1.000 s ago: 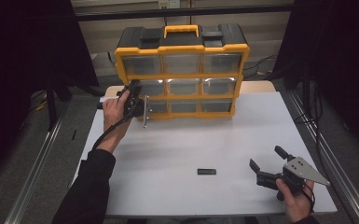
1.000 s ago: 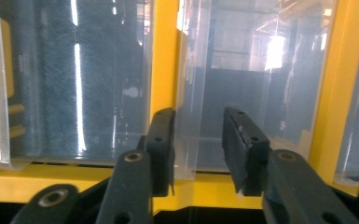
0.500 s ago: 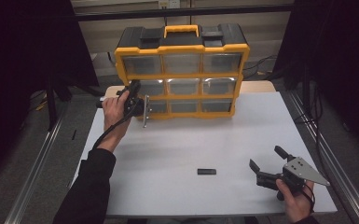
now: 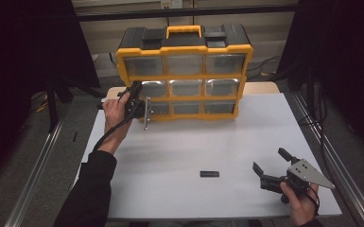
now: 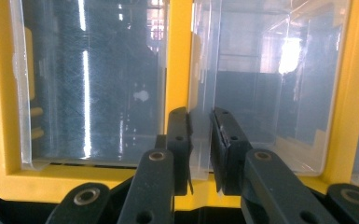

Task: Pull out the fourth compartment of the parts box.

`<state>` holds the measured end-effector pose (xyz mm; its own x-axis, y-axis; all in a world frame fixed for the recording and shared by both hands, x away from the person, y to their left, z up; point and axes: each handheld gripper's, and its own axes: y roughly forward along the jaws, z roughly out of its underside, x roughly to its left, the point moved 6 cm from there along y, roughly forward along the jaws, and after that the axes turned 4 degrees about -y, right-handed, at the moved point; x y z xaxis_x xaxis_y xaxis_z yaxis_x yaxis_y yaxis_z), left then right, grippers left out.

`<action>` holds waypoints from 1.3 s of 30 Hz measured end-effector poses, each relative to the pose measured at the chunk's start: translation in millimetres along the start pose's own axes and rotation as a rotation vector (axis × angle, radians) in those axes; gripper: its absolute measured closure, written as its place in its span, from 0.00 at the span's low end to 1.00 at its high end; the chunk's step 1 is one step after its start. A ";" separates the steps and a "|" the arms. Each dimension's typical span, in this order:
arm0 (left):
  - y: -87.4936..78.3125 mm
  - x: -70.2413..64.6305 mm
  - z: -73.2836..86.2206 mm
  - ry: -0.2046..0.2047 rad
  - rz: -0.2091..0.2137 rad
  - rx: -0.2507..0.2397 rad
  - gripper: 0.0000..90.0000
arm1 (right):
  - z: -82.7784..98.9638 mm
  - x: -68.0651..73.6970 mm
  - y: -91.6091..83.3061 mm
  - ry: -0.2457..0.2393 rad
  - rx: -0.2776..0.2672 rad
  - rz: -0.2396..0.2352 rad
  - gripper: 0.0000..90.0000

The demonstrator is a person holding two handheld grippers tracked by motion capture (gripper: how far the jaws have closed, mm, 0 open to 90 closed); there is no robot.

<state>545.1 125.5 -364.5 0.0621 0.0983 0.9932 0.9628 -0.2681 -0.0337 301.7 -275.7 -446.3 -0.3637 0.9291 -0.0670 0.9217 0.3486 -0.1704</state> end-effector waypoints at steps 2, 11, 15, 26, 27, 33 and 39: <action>-1.6 0.1 -0.2 0.006 -0.002 -0.001 0.88 | 0.0 0.1 -0.4 0.002 0.002 -0.004 0.00; -5.4 0.1 -0.4 0.008 -0.002 -0.011 0.88 | 0.3 -0.2 -0.7 0.009 0.006 0.002 0.00; -8.0 -0.7 -0.4 0.008 -0.005 -0.017 0.88 | 0.1 -0.1 -0.5 0.006 0.003 0.003 0.00; -11.7 0.2 -0.8 -0.014 0.003 -0.017 0.88 | 0.4 0.0 -0.4 0.005 0.006 0.003 0.00; -11.9 0.4 -0.9 -0.004 0.001 -0.021 0.88 | 0.5 -0.1 -0.3 0.005 0.007 0.003 0.00; -14.1 -0.2 -1.2 0.001 -0.004 -0.024 0.88 | 0.4 -0.1 -0.4 0.007 0.006 0.005 0.00; -16.2 -0.7 -1.8 -0.002 -0.009 -0.027 0.88 | 0.5 -0.1 -0.4 0.007 0.006 0.004 0.00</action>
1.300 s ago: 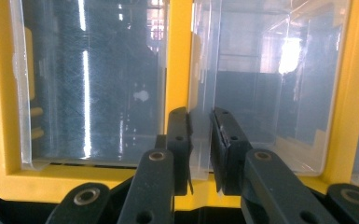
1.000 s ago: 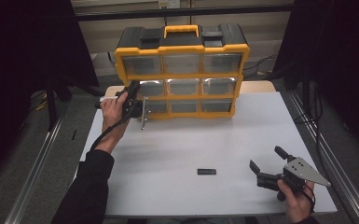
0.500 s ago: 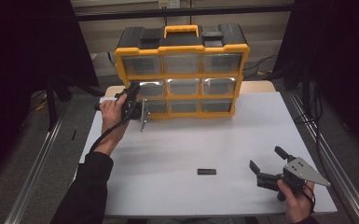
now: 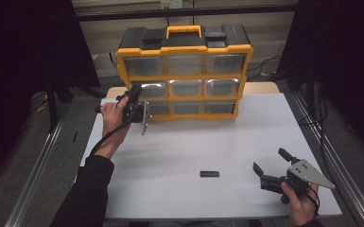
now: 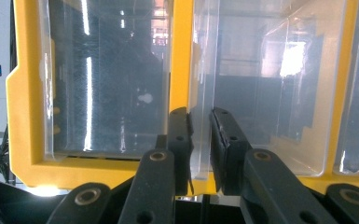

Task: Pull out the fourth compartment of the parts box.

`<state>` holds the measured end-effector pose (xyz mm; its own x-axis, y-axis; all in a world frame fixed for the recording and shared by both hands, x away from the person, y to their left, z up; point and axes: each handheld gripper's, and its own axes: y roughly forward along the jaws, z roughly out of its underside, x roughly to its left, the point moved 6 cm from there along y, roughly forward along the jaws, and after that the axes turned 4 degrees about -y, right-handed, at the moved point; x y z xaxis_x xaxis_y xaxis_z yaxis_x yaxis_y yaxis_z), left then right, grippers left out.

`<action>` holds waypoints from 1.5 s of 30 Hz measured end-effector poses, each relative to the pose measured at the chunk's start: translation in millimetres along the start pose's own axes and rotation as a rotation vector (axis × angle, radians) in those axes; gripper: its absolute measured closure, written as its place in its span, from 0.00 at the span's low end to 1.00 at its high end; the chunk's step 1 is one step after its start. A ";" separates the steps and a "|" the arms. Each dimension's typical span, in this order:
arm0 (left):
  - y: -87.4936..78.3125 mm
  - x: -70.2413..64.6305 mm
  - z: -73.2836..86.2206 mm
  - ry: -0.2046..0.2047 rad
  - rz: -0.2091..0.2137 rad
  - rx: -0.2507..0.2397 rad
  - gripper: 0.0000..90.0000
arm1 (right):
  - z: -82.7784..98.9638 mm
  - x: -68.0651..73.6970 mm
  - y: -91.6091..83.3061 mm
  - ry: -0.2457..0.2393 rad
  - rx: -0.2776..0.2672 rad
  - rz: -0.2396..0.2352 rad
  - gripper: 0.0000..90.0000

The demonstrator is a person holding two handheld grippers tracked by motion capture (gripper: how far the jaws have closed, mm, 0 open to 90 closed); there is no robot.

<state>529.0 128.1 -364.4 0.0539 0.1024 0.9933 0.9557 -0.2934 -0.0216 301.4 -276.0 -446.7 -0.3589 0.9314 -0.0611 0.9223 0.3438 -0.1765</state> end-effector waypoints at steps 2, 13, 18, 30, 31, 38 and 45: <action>-0.8 0.0 -0.4 0.002 -0.004 -0.004 0.88 | -0.3 0.2 -0.1 0.000 -0.003 -0.002 0.00; -6.1 -1.1 -1.4 -0.002 -0.010 -0.008 0.88 | 0.0 -0.1 -0.4 -0.001 0.001 -0.001 0.00; -8.2 -1.1 -1.6 0.001 -0.014 -0.008 0.88 | 0.2 -0.3 -0.3 0.000 0.003 -0.001 0.00; -14.5 -3.5 -2.0 0.007 -0.018 -0.012 0.88 | 0.3 0.1 0.0 0.000 0.004 -0.001 0.00; -14.5 -3.5 -2.1 0.006 -0.018 -0.012 0.88 | 0.3 0.2 0.2 -0.001 0.004 -0.002 0.00; -15.6 -3.6 -2.5 0.005 -0.018 -0.016 0.88 | 0.6 -0.2 0.0 0.004 0.007 -0.001 0.00; -18.8 -3.5 -2.6 0.008 -0.017 -0.015 0.88 | 0.4 0.6 0.4 0.005 0.004 -0.006 0.00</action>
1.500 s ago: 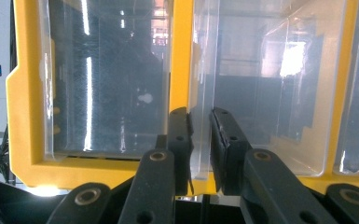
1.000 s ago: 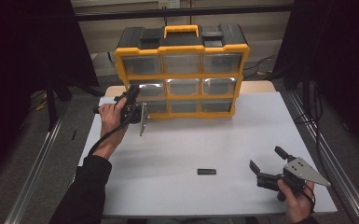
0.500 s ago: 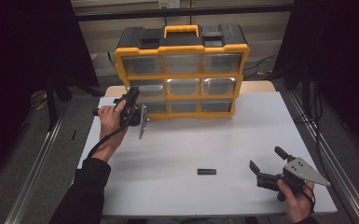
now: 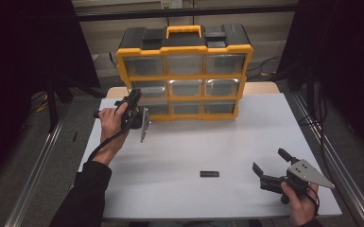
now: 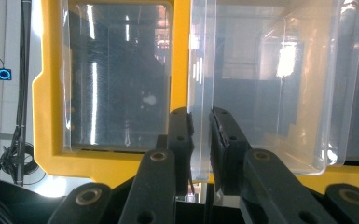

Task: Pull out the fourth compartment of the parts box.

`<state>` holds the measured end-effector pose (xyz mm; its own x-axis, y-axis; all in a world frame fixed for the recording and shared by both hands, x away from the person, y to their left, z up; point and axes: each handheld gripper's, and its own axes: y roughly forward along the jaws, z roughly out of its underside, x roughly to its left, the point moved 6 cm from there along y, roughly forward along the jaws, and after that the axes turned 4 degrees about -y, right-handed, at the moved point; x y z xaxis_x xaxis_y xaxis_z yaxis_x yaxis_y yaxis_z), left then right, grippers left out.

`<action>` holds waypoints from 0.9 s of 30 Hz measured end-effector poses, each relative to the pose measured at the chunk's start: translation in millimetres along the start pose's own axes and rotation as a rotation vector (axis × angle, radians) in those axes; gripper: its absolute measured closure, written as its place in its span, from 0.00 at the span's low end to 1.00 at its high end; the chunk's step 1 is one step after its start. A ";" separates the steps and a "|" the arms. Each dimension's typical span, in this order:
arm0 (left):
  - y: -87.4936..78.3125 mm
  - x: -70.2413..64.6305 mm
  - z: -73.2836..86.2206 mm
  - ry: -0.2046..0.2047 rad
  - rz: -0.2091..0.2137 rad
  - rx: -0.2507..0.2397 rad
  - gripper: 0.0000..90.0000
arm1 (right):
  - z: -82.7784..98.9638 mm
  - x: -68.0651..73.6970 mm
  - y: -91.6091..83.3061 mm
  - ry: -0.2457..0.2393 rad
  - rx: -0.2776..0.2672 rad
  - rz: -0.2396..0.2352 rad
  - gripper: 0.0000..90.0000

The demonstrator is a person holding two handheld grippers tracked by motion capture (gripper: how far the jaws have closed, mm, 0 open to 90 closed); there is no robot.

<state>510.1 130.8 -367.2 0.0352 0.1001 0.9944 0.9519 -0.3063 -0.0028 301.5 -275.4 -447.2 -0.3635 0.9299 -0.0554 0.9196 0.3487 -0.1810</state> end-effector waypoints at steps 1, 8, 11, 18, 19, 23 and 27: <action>-0.5 0.2 -0.3 0.006 0.000 0.002 0.88 | 0.0 -0.1 -0.1 0.000 0.000 0.000 0.00; -4.0 0.5 -1.0 0.008 -0.003 -0.003 0.88 | -0.5 0.4 0.0 -0.001 -0.004 0.000 0.00; -4.6 0.2 -1.0 0.007 -0.003 -0.005 0.88 | -0.4 0.1 -0.1 -0.002 -0.004 0.000 0.00; -7.5 0.1 -1.6 0.007 -0.006 -0.007 0.89 | -0.2 0.2 -0.1 -0.001 -0.001 0.001 0.00; -8.1 0.0 -1.5 0.008 -0.008 -0.006 0.89 | -0.3 0.3 -0.3 -0.003 -0.001 0.002 0.00; -11.0 0.4 -1.4 0.010 -0.012 -0.017 0.89 | -0.3 0.4 -0.2 -0.002 -0.001 0.001 0.00; -13.6 -0.1 -2.3 0.017 -0.014 -0.013 0.89 | -0.7 0.4 -0.4 -0.002 -0.004 0.003 0.00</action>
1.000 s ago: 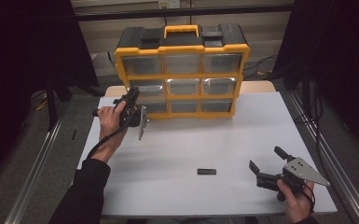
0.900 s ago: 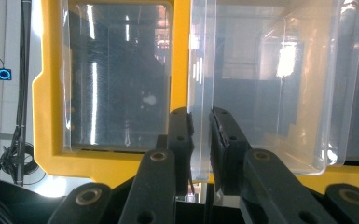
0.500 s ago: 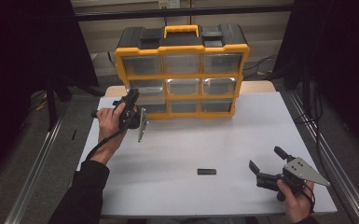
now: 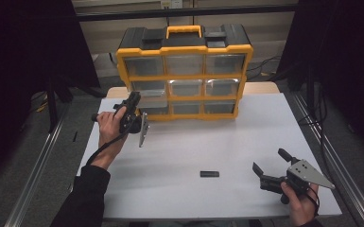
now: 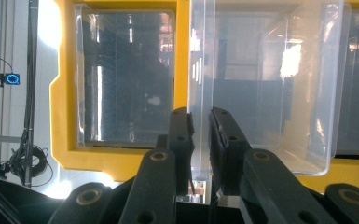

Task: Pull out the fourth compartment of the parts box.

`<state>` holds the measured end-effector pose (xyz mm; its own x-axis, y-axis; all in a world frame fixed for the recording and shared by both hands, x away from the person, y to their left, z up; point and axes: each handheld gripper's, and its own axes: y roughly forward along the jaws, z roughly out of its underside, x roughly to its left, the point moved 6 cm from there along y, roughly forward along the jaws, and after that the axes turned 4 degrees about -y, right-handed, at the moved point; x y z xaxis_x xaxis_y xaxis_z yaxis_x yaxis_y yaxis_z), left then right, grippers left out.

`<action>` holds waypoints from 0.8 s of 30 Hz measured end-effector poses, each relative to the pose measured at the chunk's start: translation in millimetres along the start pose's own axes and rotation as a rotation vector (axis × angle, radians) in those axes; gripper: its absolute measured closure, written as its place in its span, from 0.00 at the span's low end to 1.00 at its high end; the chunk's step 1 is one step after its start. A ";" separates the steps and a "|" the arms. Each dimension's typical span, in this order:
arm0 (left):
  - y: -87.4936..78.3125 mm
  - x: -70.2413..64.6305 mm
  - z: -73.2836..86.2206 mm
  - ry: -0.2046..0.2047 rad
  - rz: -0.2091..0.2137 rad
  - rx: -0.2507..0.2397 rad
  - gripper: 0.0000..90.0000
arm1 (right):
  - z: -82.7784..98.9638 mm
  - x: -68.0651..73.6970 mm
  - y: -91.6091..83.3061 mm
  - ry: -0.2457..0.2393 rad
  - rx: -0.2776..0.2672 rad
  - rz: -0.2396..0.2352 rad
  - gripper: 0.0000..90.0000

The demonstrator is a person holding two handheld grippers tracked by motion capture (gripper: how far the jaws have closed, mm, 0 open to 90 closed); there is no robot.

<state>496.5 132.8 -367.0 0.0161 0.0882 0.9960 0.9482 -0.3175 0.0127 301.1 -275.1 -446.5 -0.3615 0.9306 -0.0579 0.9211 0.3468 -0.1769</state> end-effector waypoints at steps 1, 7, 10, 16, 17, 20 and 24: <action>-0.3 0.0 -0.1 -0.002 0.001 -0.001 0.89 | -0.2 0.2 0.0 0.000 -0.001 0.000 0.00; -3.5 0.1 -0.7 -0.006 0.003 -0.003 0.89 | -0.2 0.5 0.1 0.002 -0.002 -0.001 0.00; -6.0 0.5 -1.0 -0.001 0.000 -0.005 0.89 | -0.3 0.7 0.2 0.002 -0.002 -0.002 0.00; -11.0 0.5 -1.3 0.003 -0.004 -0.013 0.89 | -0.1 0.6 0.1 0.002 0.000 -0.003 0.00; -12.0 0.2 -0.8 0.003 -0.003 -0.009 0.89 | -0.1 0.7 0.1 0.002 0.001 -0.004 0.00; -13.4 -0.7 -0.5 0.003 -0.003 -0.017 0.89 | 0.3 1.4 0.4 0.003 0.004 -0.008 0.00; -15.7 -0.4 -1.1 0.010 -0.001 -0.015 0.89 | 0.1 1.5 0.4 0.005 0.000 -0.010 0.00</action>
<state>481.2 136.7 -367.5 0.0119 0.0790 0.9968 0.9434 -0.3314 0.0150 300.9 -273.6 -446.8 -0.3703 0.9275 -0.0515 0.9173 0.3564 -0.1777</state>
